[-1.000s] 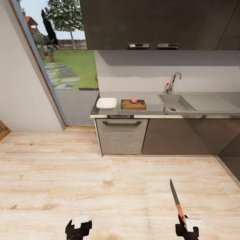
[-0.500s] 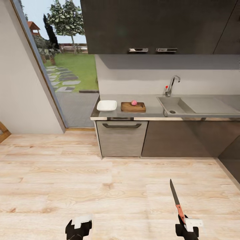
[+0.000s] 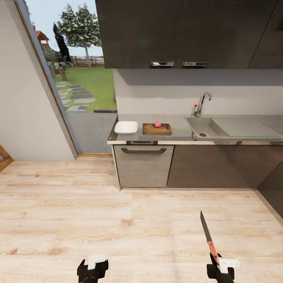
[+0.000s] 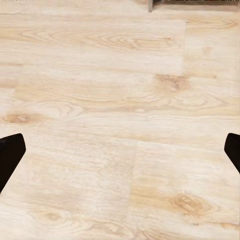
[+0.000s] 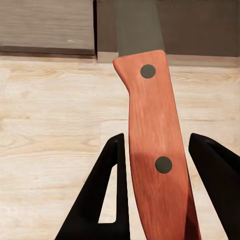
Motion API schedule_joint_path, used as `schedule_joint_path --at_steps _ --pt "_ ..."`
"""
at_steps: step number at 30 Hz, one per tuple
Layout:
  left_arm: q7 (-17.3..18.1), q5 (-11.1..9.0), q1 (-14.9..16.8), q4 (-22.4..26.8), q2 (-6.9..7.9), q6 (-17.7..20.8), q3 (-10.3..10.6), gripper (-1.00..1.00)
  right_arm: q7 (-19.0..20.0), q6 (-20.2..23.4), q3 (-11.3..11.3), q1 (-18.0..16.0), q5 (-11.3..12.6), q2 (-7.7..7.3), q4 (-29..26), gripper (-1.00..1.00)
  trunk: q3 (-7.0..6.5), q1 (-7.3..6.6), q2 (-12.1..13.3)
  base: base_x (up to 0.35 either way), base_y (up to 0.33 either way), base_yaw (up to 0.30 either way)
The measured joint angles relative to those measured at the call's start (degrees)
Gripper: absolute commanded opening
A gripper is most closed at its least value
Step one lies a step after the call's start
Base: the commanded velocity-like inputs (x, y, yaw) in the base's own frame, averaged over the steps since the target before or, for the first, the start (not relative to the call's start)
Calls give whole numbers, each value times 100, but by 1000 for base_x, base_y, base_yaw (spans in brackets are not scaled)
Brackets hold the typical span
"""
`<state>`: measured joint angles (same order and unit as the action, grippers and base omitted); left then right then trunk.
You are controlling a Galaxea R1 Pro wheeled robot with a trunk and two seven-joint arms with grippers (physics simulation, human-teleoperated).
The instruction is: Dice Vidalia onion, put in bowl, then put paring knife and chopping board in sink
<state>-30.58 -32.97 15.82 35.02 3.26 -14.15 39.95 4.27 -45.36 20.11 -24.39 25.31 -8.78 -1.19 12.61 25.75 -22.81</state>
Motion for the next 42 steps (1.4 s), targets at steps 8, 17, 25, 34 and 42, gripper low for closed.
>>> schedule_joint_path --at_steps 8,17,25,34,42 --pt "1 0 0 0 0 0 0 100 -4 0 1 0 0 0 0 -100 -75 0 0 0 0 0" --pt "3 0 0 -28 -7 0 4 100 -2 0 0 0 0 0 0 -100 -159 0 0 0 0 0" --pt "-2 0 0 -59 -43 0 8 100 -7 0 -1 0 0 0 0 -100 -216 0 1 0 0 0" --pt "2 -11 0 -351 -43 -44 28 100 -27 10 3 0 -22 3 -32 -100 -221 0 1 0 0 0" --pt "412 -48 2 -1598 -66 -753 39 100 -784 -14 -13 -1 10 -31 -436 -100 -221 0 1 0 0 0"
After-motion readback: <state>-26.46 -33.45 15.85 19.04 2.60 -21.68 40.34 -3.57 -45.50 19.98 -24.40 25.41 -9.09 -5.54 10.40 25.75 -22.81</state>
